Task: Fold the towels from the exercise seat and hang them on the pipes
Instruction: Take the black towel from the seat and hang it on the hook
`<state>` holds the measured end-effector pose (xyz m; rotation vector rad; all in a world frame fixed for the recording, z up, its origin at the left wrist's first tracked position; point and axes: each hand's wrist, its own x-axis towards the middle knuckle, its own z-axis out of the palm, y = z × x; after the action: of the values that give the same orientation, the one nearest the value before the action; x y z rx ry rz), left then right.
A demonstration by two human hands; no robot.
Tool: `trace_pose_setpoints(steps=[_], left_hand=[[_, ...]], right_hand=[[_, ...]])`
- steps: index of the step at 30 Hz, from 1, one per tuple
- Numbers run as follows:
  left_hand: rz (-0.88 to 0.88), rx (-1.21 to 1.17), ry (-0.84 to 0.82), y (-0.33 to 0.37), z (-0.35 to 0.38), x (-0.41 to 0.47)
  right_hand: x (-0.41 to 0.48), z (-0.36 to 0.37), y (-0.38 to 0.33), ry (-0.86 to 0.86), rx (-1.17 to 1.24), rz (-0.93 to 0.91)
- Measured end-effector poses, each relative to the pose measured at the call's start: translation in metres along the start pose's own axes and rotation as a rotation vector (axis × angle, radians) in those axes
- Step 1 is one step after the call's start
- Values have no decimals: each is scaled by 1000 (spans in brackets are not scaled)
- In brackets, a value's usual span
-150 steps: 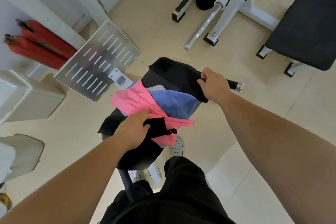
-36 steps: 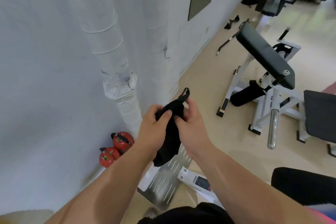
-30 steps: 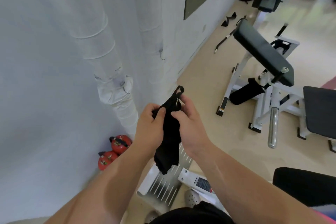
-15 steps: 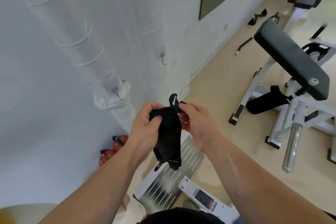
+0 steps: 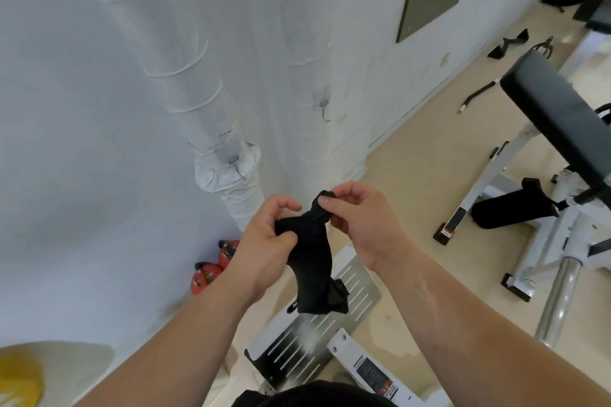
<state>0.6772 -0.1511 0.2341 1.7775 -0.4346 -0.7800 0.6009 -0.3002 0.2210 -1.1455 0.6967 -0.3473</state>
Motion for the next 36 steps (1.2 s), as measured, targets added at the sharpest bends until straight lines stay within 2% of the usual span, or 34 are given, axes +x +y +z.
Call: trace_pose_setpoints(steps=[4,15,19,23,27,30,34,36], left_hand=[[-10,-80,-108,-3,-25,6],[181,140,-112,-30,-88,39],[240,228,-180,-24,-90,47],[183,141,-257,-16,-91,57],[143,51,-243,-4,-82,64],[115,-6,-248,1,-70,80],[140,89,-237,4,-45,119],[222,258,-202,5,-29,144]], right_hand=[[-2,33,7,-27,-58,-1],[-11,92,26,110,-288,-71],[-8,96,22,156,-319,-99],[0,96,16,82,-292,-98],[15,89,8,-26,-118,-77],[36,79,3,-24,-109,-76],[77,51,-8,-43,-160,-71],[102,28,-12,-85,-129,-51]])
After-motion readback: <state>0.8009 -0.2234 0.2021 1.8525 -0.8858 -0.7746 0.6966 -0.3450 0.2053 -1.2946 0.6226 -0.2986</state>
